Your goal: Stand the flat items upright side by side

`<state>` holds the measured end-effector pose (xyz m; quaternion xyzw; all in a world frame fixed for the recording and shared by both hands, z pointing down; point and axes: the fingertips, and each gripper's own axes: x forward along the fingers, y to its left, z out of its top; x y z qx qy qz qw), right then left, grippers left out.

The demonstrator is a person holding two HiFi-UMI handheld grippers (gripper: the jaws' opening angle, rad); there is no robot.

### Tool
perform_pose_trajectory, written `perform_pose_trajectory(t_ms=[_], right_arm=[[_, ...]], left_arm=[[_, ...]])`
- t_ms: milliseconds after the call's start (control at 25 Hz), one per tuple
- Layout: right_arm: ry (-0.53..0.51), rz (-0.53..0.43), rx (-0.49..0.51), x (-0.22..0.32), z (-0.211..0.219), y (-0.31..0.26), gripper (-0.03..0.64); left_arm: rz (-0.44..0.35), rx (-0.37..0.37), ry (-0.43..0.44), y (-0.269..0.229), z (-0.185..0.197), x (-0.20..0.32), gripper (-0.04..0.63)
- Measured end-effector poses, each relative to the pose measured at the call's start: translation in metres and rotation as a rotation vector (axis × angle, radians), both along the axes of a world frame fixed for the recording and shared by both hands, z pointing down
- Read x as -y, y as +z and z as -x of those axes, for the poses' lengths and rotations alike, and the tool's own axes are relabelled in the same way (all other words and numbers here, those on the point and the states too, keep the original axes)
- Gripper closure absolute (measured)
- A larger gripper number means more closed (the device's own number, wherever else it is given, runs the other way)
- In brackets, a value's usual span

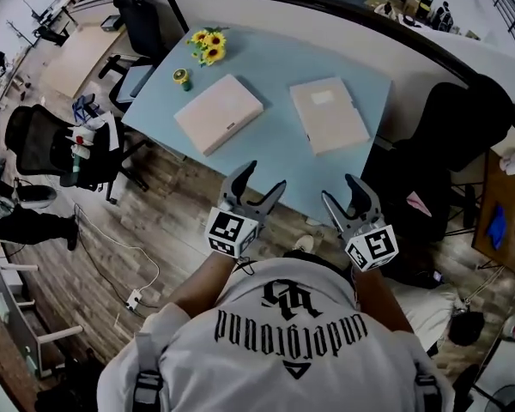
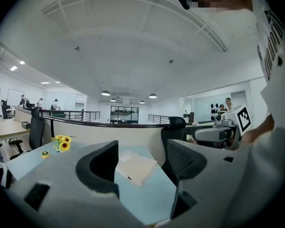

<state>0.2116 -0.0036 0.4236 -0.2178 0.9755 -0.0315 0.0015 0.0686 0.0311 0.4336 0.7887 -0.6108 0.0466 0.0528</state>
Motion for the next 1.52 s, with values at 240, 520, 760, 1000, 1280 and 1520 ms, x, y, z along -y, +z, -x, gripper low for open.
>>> perform_pose_trajectory(t_ms=[240, 520, 760, 1000, 1280, 1520], right_arm=[[0.033, 0.013, 0.027, 0.053, -0.03, -0.001, 0.342], [0.064, 0.018, 0.041, 0.084, -0.048, -0.002, 0.342], [0.07, 0.002, 0.002, 0.102, -0.043, -0.001, 0.342], [0.064, 0.006, -0.056, 0.125, -0.029, 0.008, 0.339], [0.034, 0.089, -0.139, 0.179, -0.001, 0.034, 0.342], [0.005, 0.127, -0.27, 0.233, 0.023, 0.065, 0.339]], left_arm=[[0.011, 0.043, 0.023, -0.003, -0.024, 0.054, 0.264], [0.013, 0.043, 0.037, -0.004, -0.039, 0.086, 0.262], [0.019, 0.036, 0.039, -0.001, -0.035, 0.107, 0.261], [0.046, 0.008, 0.054, 0.01, -0.027, 0.135, 0.256], [0.174, -0.039, 0.041, 0.047, -0.005, 0.184, 0.249], [0.267, -0.096, 0.036, 0.083, 0.009, 0.228, 0.244]])
